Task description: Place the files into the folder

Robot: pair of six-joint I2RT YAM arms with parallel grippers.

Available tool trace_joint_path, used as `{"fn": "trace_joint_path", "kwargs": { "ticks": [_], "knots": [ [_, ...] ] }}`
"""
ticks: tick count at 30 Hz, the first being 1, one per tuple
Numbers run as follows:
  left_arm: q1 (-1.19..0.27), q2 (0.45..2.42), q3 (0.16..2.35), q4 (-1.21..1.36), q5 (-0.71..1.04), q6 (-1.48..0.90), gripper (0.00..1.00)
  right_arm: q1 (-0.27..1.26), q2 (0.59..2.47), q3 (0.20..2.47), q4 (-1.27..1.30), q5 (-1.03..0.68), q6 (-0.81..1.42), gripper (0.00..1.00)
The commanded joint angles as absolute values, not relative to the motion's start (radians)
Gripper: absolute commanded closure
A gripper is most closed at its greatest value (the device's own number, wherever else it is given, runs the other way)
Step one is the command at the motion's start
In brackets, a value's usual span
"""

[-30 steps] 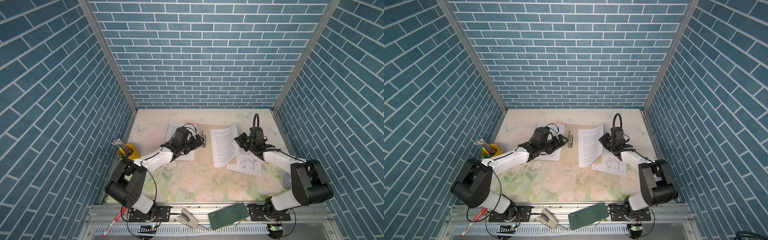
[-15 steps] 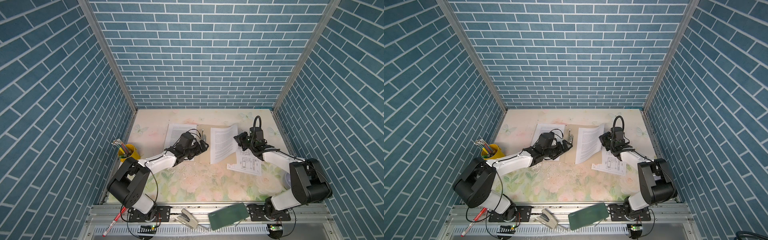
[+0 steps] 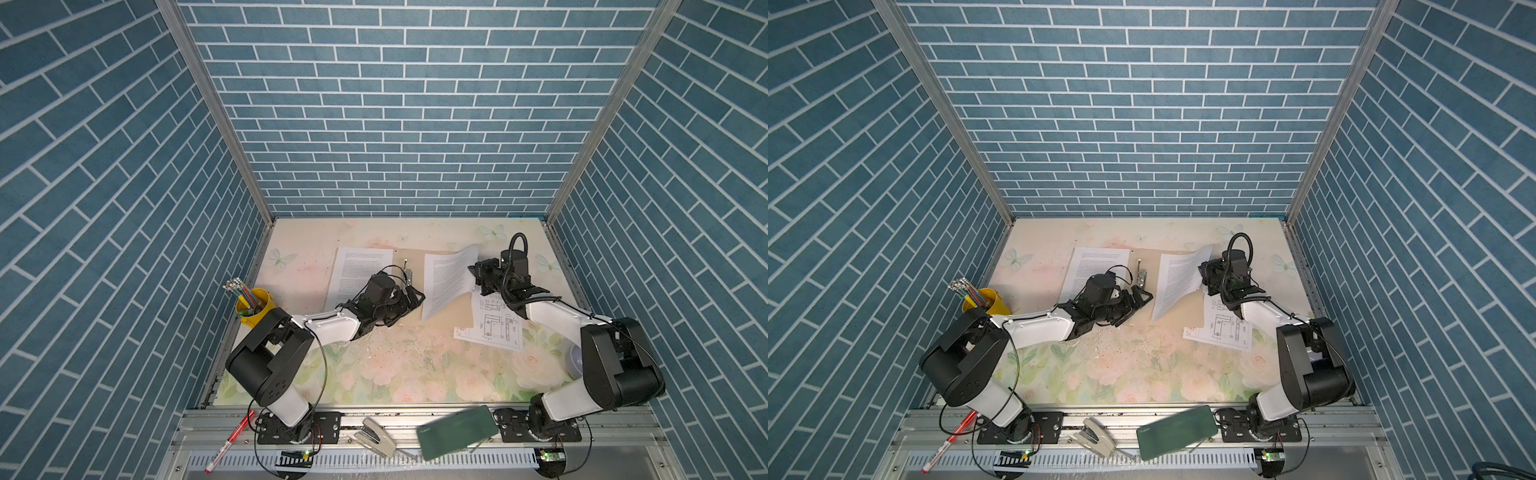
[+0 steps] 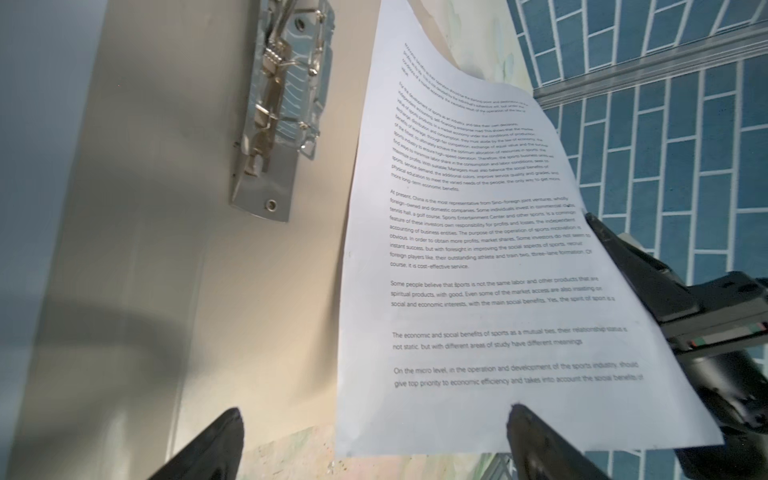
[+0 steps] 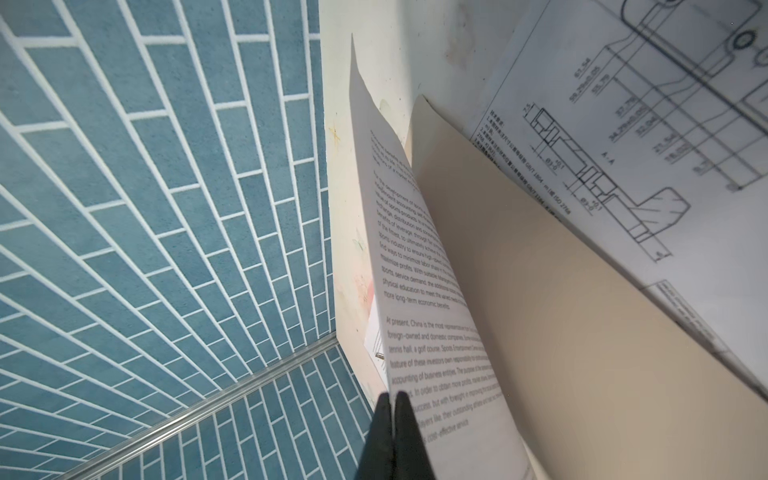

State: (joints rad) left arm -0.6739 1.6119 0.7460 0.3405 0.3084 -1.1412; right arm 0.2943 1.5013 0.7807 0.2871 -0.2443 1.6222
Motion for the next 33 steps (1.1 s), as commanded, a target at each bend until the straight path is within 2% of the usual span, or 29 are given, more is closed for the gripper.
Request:
{"fn": "trace_joint_path", "kwargs": {
  "ticks": [1, 16, 25, 33],
  "knots": [
    [-0.683, 1.625, 0.722, 0.430, 0.327, -1.201, 0.00, 0.300, 1.501, 0.811, 0.337, -0.217, 1.707, 1.00],
    [-0.752, 1.622, 0.620, 0.554, 0.315, -1.416, 0.00, 0.327, 1.574, 0.849, 0.435, -0.230, 1.729, 1.00],
    [-0.851, 1.705, 0.585, 0.805, 0.180, -1.606, 0.00, 0.330, 1.556, 0.827, 0.428, -0.228, 1.710, 1.00],
    [-0.940, 1.877, 0.631, 1.057, 0.012, -1.775, 0.00, 0.334, 1.533, 0.806, 0.429, -0.221, 1.706, 1.00]
  ]
}}
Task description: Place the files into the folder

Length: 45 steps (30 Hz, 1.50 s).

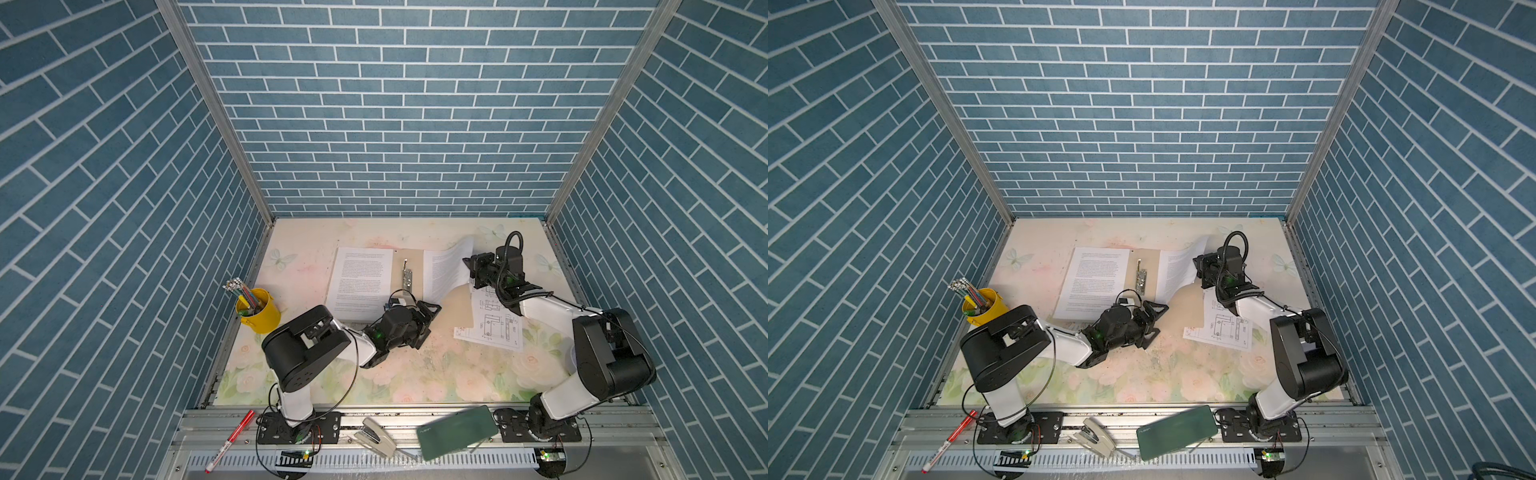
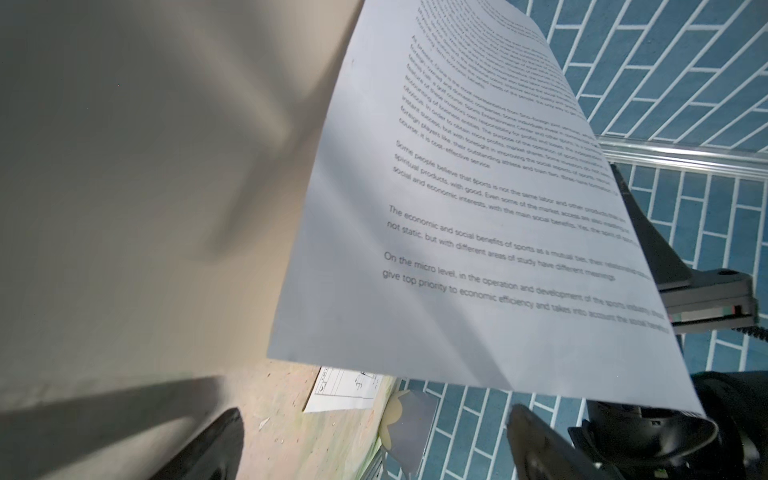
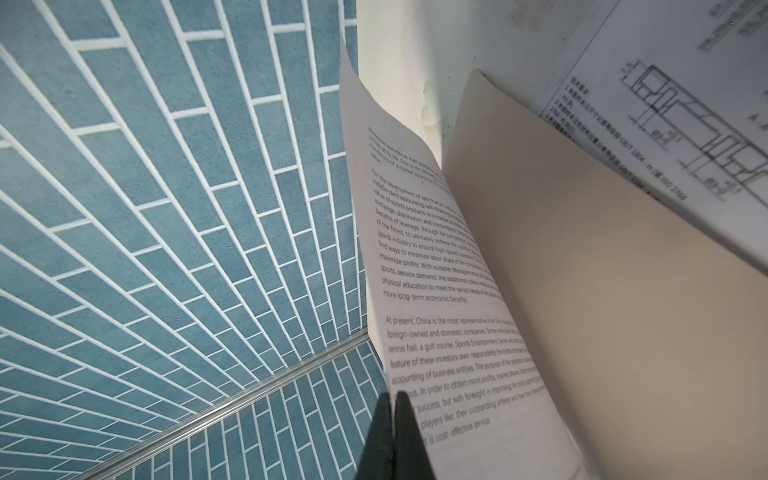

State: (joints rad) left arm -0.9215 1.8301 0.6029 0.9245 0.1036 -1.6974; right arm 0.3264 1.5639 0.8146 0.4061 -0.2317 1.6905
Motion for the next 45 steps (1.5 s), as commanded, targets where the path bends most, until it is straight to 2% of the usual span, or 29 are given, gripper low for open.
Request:
{"fn": "trace_joint_path", "kwargs": {
  "ticks": [1, 4, 14, 23, 31, 37, 45],
  "knots": [
    [-0.941, 1.901, 0.637, 1.092, -0.008, -1.786, 0.00, 0.334, 1.529, 0.803, 0.430, -0.222, 1.707, 1.00],
    [-0.942, 1.956, 0.655, 1.192, -0.076, -1.804, 0.00, 0.336, 1.511, 0.781, 0.432, -0.226, 1.710, 1.00],
    [-0.932, 1.942, 0.635, 1.199, -0.147, -1.774, 0.00, 0.336, 1.450, 0.640, 0.462, -0.232, 1.726, 1.00],
    [-0.933, 1.934, 0.645, 1.180, -0.101, -1.773, 0.00, 0.334, 1.479, 0.604, 0.535, -0.261, 1.642, 1.00],
    [-0.956, 1.909, 0.578, 1.178, -0.091, -1.807, 0.00, 0.324, 1.568, 0.688, 0.539, -0.333, 1.523, 1.00],
    [-0.974, 1.785, 0.515, 1.026, -0.105, -1.793, 0.00, 0.307, 1.640, 0.725, 0.551, -0.365, 1.522, 1.00],
    [-0.972, 1.560, 0.498, 0.710, -0.139, -1.720, 0.00, 0.304, 1.632, 0.796, 0.474, -0.373, 1.469, 1.00]
  ]
}}
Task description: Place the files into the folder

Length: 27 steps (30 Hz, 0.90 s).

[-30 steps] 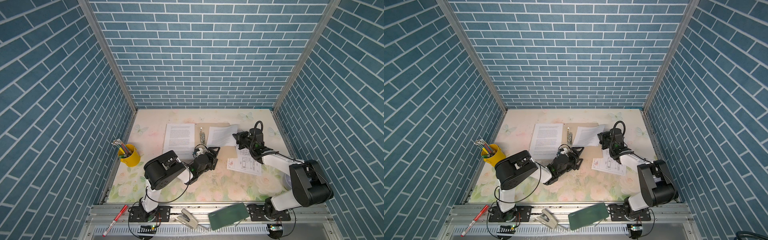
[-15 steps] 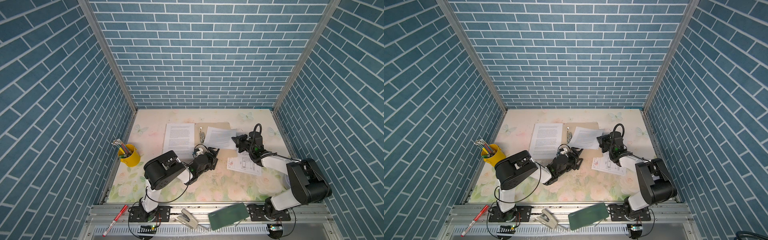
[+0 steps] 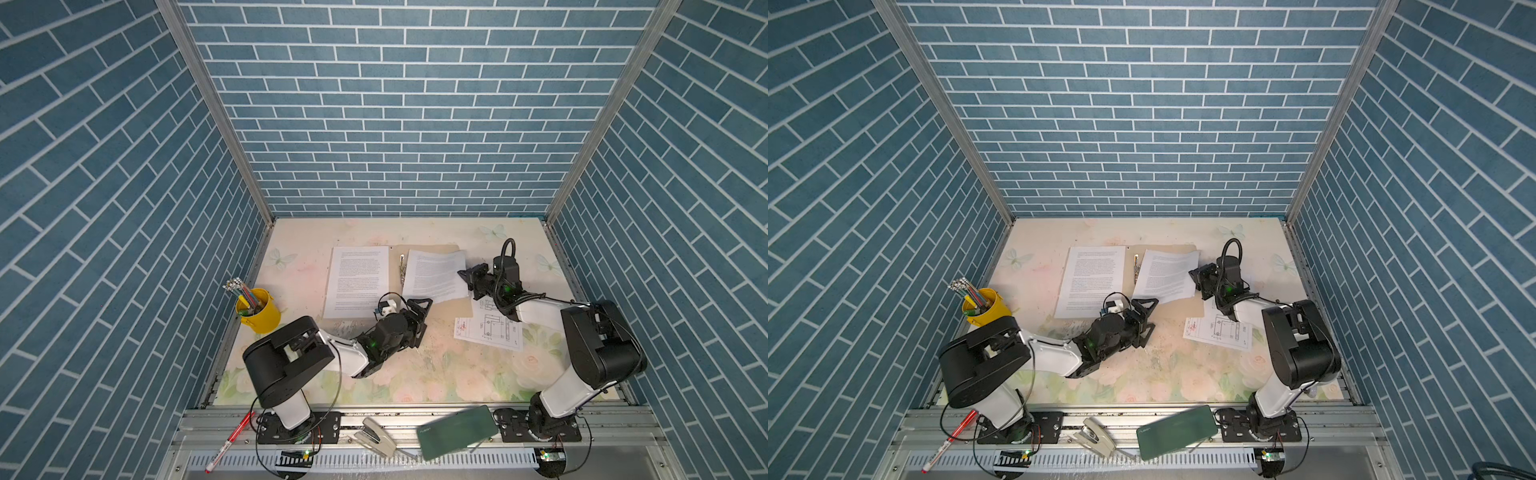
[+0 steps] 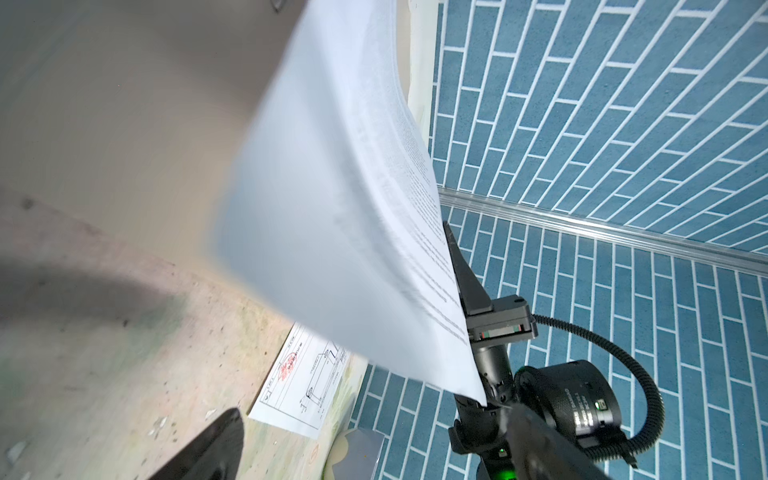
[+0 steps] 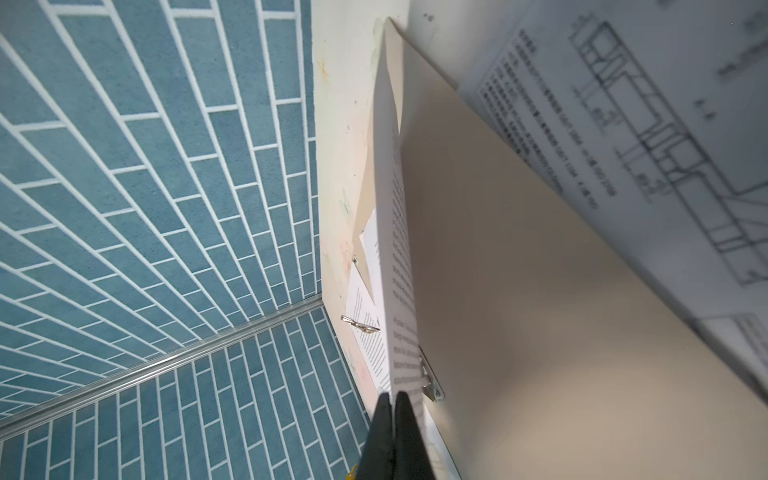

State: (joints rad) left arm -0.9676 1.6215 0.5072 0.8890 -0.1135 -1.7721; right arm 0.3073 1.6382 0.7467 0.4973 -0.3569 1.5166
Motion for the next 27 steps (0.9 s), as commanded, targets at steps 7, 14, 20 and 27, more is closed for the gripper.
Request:
{"fn": "trace_joint_path", "kwargs": {
  "ticks": [7, 14, 20, 27],
  "knots": [
    [-0.908, 1.470, 0.494, 0.598, -0.134, -1.656, 0.00, 0.308, 1.671, 0.854, 0.455, -0.401, 1.468, 1.00],
    [-0.783, 1.455, 0.566, 0.468, 0.000, -1.524, 0.00, 0.329, 1.719, 1.024, 0.394, -0.436, 1.461, 1.00],
    [-0.700, 1.445, 0.617, 0.360, 0.064, -1.452, 0.00, 0.384, 1.790, 1.208, 0.345, -0.439, 1.472, 1.00],
    [-0.644, 1.456, 0.631, 0.346, 0.116, -1.398, 0.00, 0.457, 1.919, 1.470, 0.321, -0.461, 1.517, 1.00]
  ]
}}
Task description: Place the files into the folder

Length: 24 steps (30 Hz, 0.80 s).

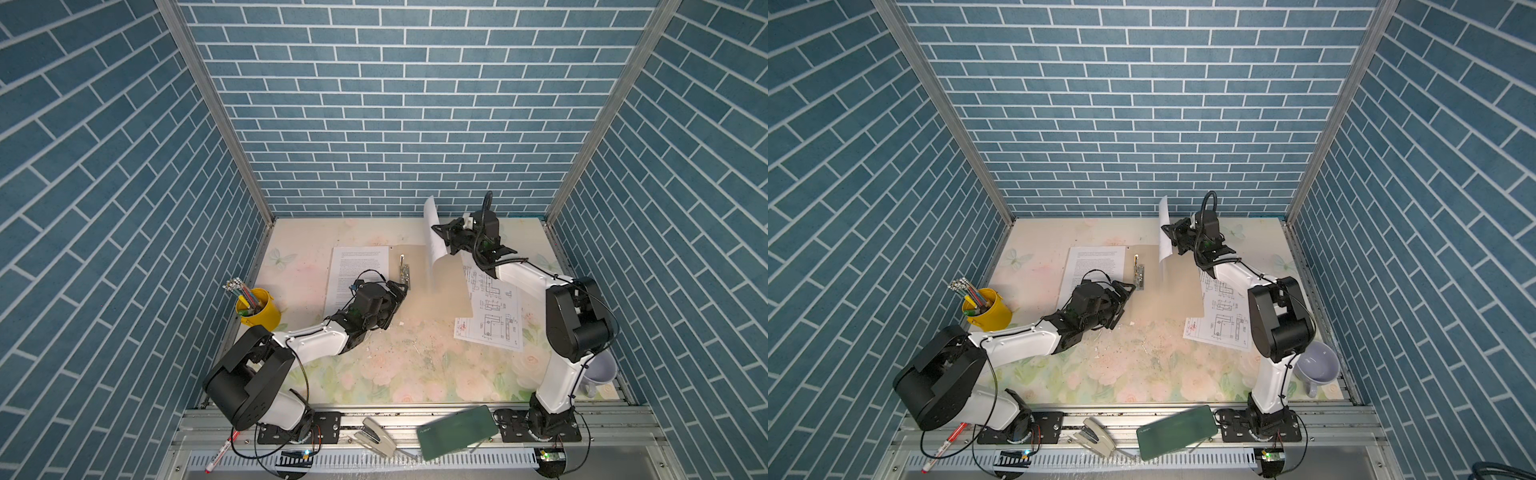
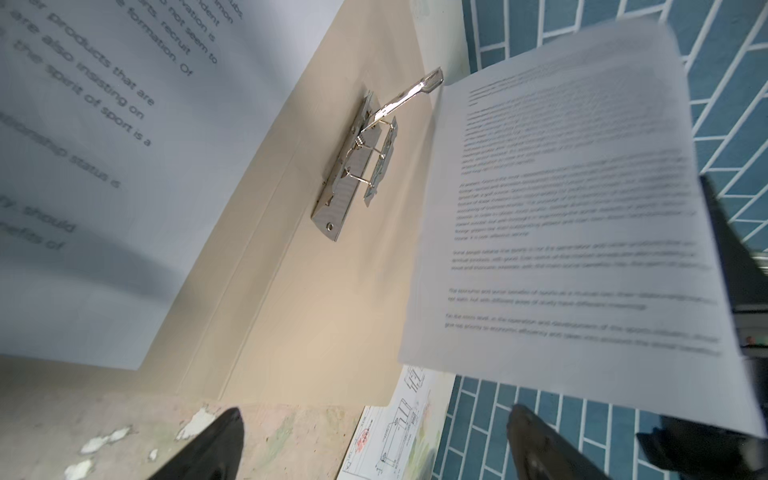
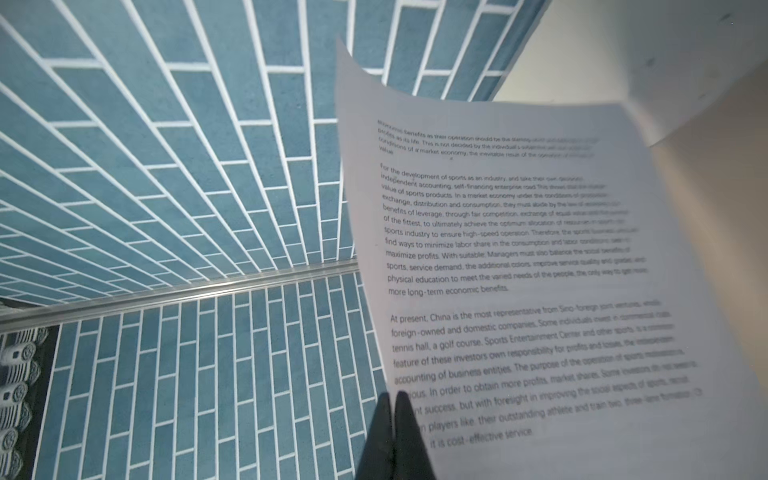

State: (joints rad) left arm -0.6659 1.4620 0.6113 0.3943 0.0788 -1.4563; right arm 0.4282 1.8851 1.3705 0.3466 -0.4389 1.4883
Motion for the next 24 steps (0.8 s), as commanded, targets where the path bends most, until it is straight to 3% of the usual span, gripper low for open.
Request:
{"fn": "trace_joint_path", "kwargs": {
  "ticks": [1, 6, 12, 24],
  "knots": [
    [-0.638, 1.455, 0.632, 0.338, 0.122, -1.386, 0.00, 0.466, 1.933, 1.501, 0.311, -0.465, 1.517, 1.00],
    [-0.590, 1.456, 0.636, 0.348, 0.160, -1.368, 0.03, 0.486, 1.979, 1.598, 0.294, -0.499, 1.522, 1.00],
    [-0.558, 1.459, 0.688, 0.252, 0.198, -1.328, 0.04, 0.456, 1.946, 1.551, 0.316, -0.508, 1.514, 1.00],
    [-0.558, 1.499, 0.679, 0.299, 0.213, -1.351, 0.04, 0.357, 1.799, 1.111, 0.418, -0.470, 1.425, 1.00]
  ]
}}
